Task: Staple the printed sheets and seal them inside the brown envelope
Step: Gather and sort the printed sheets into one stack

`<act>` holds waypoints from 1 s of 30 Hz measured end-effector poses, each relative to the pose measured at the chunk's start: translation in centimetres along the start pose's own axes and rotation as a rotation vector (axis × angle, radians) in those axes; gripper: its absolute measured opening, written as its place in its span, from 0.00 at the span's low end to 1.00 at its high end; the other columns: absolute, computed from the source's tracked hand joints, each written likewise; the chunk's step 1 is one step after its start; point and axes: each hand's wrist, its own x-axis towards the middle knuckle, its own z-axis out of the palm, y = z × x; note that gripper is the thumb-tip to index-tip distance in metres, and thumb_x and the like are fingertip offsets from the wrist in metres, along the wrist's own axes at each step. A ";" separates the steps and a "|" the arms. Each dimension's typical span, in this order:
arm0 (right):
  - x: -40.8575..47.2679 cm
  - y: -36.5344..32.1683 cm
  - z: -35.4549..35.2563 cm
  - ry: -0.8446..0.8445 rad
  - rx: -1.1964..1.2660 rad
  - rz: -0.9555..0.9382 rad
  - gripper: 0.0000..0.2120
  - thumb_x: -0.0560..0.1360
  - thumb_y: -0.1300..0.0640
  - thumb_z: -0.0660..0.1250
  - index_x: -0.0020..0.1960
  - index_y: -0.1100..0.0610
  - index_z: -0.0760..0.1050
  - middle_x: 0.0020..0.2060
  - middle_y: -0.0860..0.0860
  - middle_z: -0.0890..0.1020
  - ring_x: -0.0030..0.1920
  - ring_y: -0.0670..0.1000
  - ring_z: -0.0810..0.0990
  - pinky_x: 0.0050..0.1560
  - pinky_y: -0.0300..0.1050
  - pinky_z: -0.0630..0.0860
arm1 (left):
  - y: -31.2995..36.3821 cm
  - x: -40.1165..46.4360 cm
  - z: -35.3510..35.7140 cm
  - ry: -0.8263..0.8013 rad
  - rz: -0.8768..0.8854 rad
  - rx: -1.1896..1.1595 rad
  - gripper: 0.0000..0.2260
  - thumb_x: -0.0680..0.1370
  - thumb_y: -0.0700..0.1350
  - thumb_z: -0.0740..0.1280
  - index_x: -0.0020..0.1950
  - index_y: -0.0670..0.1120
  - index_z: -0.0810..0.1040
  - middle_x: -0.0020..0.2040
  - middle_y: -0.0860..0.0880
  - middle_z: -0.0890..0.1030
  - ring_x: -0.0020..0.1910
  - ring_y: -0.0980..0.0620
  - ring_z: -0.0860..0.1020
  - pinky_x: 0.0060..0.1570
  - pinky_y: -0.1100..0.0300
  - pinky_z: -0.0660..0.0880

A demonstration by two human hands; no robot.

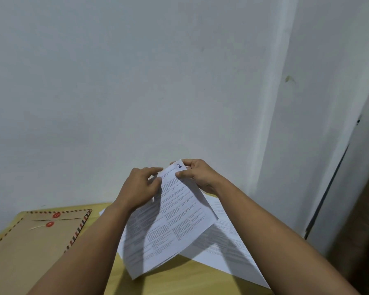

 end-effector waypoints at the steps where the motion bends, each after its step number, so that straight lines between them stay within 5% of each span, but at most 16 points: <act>1: 0.0 0.0 -0.2 -0.003 0.000 0.000 0.15 0.78 0.68 0.71 0.62 0.57 0.84 0.55 0.60 0.88 0.58 0.65 0.86 0.63 0.61 0.82 | 0.0 0.1 0.1 -0.023 -0.023 -0.011 0.13 0.80 0.50 0.65 0.63 0.55 0.82 0.50 0.56 0.85 0.50 0.55 0.81 0.52 0.52 0.79; 4: 0.1 0.4 -0.6 0.053 -0.025 -0.011 0.14 0.78 0.68 0.71 0.60 0.54 0.84 0.54 0.58 0.88 0.58 0.65 0.86 0.62 0.60 0.82 | 0.5 0.3 0.3 -0.059 -0.069 -0.055 0.10 0.80 0.48 0.65 0.58 0.56 0.82 0.42 0.56 0.85 0.43 0.58 0.81 0.48 0.53 0.79; 10: -0.5 3.8 -1.7 0.193 -0.236 -0.030 0.17 0.77 0.63 0.73 0.65 0.54 0.81 0.43 0.47 0.85 0.41 0.44 0.85 0.43 0.38 0.80 | 0.6 1.3 1.3 -0.117 -0.137 -0.090 0.11 0.80 0.46 0.67 0.58 0.58 0.85 0.48 0.59 0.85 0.44 0.62 0.81 0.46 0.61 0.77; 16: -1.8 9.7 -7.2 0.307 -0.476 0.225 0.20 0.78 0.65 0.70 0.69 0.58 0.77 0.43 0.53 0.83 0.42 0.53 0.86 0.42 0.41 0.78 | -1.7 1.1 4.0 -0.199 -0.211 -0.007 0.11 0.80 0.45 0.68 0.59 0.54 0.85 0.50 0.54 0.85 0.50 0.54 0.81 0.52 0.56 0.75; 21: -4.8 13.9 -13.5 0.491 -0.747 0.542 0.22 0.76 0.63 0.64 0.69 0.55 0.78 0.63 0.56 0.81 0.64 0.60 0.81 0.66 0.52 0.77 | -4.1 0.3 7.0 -0.243 -0.250 0.081 0.13 0.79 0.46 0.69 0.62 0.53 0.84 0.50 0.51 0.85 0.54 0.49 0.81 0.54 0.55 0.75; 26: -5.4 19.2 -18.3 0.451 -0.886 0.838 0.12 0.64 0.59 0.67 0.48 0.55 0.78 0.50 0.54 0.83 0.49 0.57 0.81 0.65 0.60 0.74 | -5.6 -0.2 9.0 -0.271 -0.254 0.089 0.11 0.78 0.46 0.70 0.60 0.52 0.85 0.46 0.54 0.85 0.49 0.51 0.81 0.50 0.56 0.74; 30: -6.4 18.3 -17.2 0.375 -0.989 0.999 0.13 0.71 0.54 0.75 0.49 0.53 0.74 0.50 0.51 0.81 0.51 0.57 0.77 0.57 0.57 0.66 | -6.3 -0.6 10.0 -0.228 -0.255 0.049 0.11 0.78 0.46 0.71 0.60 0.53 0.85 0.43 0.54 0.85 0.46 0.52 0.81 0.47 0.56 0.74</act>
